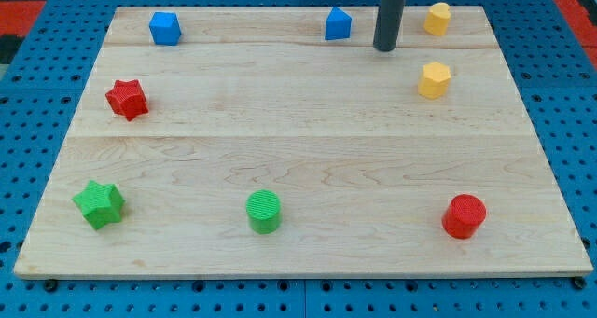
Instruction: Push the yellow hexagon to the top of the red circle
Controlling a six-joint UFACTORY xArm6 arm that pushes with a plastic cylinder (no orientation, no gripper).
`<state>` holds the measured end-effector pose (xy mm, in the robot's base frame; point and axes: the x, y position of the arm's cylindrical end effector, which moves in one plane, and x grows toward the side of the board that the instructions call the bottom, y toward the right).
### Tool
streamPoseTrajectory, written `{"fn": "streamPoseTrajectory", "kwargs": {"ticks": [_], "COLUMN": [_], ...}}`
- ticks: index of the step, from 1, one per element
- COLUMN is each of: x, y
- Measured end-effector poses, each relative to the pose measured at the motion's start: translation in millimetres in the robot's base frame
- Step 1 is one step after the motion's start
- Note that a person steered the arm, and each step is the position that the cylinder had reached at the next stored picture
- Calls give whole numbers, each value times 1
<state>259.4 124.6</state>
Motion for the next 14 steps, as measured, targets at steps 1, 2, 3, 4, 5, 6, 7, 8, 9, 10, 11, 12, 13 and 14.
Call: {"fn": "streamPoseTrajectory", "kwargs": {"ticks": [1,2,3,4,5,6,7,8,9,10,11,12,13,14], "x": [-41,-45,-38,-9,36,51,80,105,106,73,46,46,80,101], "y": [-15,-59,-75,-16,26,37,16,22,38,35,54,80,54,26]}}
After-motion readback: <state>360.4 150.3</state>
